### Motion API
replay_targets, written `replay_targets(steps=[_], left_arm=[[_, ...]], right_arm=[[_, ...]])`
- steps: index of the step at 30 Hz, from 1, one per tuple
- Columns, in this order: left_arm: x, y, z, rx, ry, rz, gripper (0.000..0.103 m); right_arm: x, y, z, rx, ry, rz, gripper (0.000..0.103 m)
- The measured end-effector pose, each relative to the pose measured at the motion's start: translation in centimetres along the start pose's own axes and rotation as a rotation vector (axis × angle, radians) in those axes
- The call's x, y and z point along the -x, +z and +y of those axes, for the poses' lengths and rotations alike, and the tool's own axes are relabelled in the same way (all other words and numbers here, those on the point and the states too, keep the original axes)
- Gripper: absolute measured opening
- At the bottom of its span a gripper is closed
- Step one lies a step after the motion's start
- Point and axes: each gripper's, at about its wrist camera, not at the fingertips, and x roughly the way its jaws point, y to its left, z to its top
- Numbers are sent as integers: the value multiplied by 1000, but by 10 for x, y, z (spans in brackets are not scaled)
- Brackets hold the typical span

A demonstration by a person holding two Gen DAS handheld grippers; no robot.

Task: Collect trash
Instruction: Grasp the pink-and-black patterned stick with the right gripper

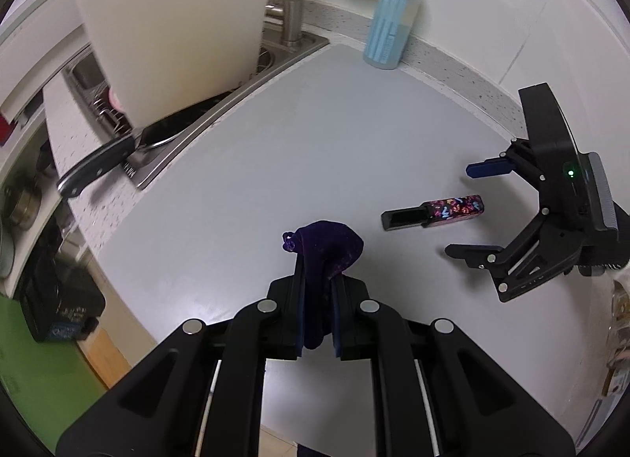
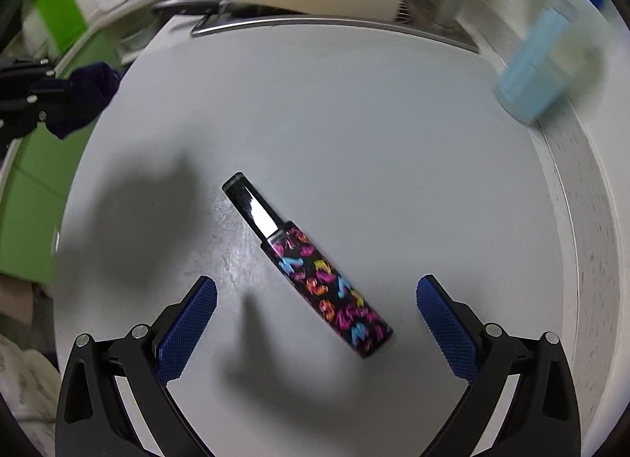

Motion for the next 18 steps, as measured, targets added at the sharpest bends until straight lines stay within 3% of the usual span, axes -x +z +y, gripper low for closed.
replay_targets(steps=[1,3,5,11,16,18], left_arm=[[0,-2,2,9,4,1,10],[0,-6,4,24,8,3,10],[1,-10,8,38,11,3,10],[4,-15,14,66,17,-2,10],[7,-17,10,65,15,-4,10],[7,-17,9,63,13,-5,10]], right_arm=[[-2,2,1,17,-4,6,94],[-8,4,3,41,-8,29,69],[-12,4,4,53,-6,41,56],[-10,6,8,91,2,38,41],[-4,3,9,92,-10,34,37],[-1,1,8,63,12,30,25]])
